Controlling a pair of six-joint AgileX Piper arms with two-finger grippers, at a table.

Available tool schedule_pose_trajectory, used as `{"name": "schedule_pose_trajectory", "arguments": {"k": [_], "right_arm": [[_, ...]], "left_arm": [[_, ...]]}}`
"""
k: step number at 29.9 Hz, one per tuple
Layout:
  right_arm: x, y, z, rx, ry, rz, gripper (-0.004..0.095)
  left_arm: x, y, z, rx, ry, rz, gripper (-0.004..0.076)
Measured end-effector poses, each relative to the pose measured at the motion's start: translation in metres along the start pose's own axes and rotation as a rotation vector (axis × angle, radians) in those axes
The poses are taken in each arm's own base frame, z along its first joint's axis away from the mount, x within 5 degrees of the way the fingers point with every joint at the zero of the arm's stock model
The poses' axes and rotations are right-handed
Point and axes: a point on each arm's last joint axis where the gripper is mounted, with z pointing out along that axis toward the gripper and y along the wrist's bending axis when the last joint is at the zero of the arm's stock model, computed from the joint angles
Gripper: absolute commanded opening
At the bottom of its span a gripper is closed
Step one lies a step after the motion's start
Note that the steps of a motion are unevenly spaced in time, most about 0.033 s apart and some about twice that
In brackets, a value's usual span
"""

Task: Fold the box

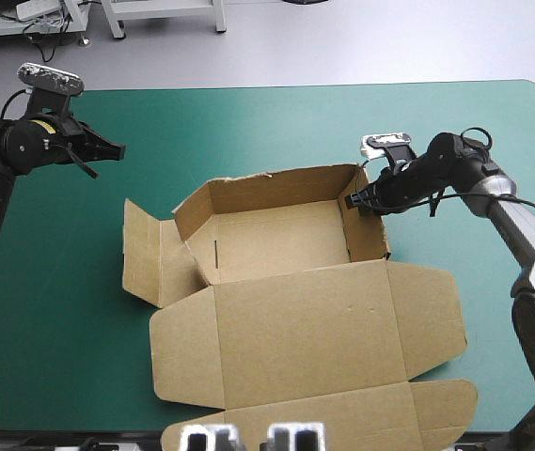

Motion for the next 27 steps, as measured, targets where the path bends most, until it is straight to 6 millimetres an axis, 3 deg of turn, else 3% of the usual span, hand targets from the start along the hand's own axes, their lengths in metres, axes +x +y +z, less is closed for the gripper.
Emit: {"name": "schedule_pose_trajectory", "arguments": {"k": [4,8,14,19,27], "right_arm": [[-0.004,0.0,-0.004,0.013,0.019,-0.034,0.0382],[-0.02,0.003,-0.026,0.042,0.004,-0.094,0.0382],[-0.047,0.017,-0.089,0.114,-0.108,-0.148,0.0382],[-0.048,0.033,-0.138,0.119,-0.174,-0.103,0.0382],[-0.044,0.043,-0.151,0.061,-0.199,-0.028,0.0382]], "left_arm": [[0.0,0.0,0.0,0.001,0.002,0.001,-0.0001],[0.001,0.0,0.0,0.003,0.01,0.018,-0.0001],[0.005,0.002,0.0,-0.024,0.051,0.059,-0.0001],[0.02,0.003,-0.002,-0.03,0.217,0.052,-0.0004],[0.037,-0.002,-0.009,0.03,0.423,0.023,-0.001]]}}
